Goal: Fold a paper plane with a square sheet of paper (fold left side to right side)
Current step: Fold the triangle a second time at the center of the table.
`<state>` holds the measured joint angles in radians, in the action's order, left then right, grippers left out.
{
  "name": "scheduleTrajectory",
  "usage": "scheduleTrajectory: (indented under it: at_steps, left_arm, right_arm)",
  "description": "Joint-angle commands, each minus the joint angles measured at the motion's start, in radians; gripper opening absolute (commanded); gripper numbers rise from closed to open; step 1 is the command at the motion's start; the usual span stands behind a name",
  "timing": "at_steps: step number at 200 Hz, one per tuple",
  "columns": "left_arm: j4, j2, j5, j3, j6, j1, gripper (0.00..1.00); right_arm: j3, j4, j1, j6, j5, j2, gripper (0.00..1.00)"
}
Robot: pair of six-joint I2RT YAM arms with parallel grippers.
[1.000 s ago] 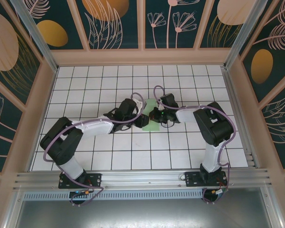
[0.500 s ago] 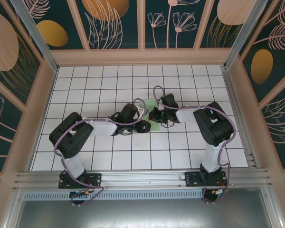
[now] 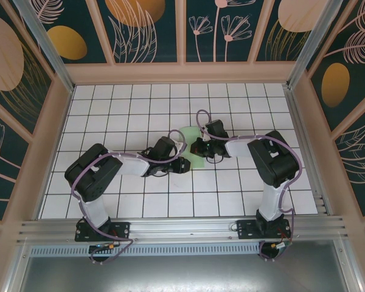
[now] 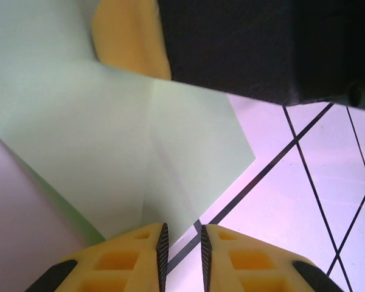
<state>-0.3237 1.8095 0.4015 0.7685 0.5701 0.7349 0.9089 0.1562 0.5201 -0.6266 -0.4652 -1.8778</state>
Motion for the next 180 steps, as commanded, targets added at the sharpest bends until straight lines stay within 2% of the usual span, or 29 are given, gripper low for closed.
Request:
scheduleTrajectory:
  at_steps: [1, 43, 98, 145, 180]
  left_arm:
    - [-0.023, 0.011, -0.02, -0.018, 0.014, -0.004, 0.25]
    - [-0.023, -0.01, -0.034, -0.045, 0.025, -0.003, 0.24]
    - [-0.028, -0.119, -0.012, -0.025, 0.034, -0.004, 0.26]
    - [0.003, -0.045, -0.027, 0.028, 0.021, -0.004, 0.3]
    - [0.007, 0.009, 0.005, 0.066, 0.005, -0.005, 0.31]
  right_arm:
    - [-0.004, -0.063, 0.009, 0.027, 0.025, -0.012, 0.0]
    - [-0.006, -0.065, 0.009, 0.031, 0.029, -0.013, 0.0]
    - [-0.003, -0.068, 0.009, 0.031, 0.029, -0.013, 0.0]
    - [-0.002, -0.07, 0.009, 0.032, 0.028, -0.015, 0.0]
    - [0.0, -0.072, 0.009, 0.033, 0.026, -0.015, 0.0]
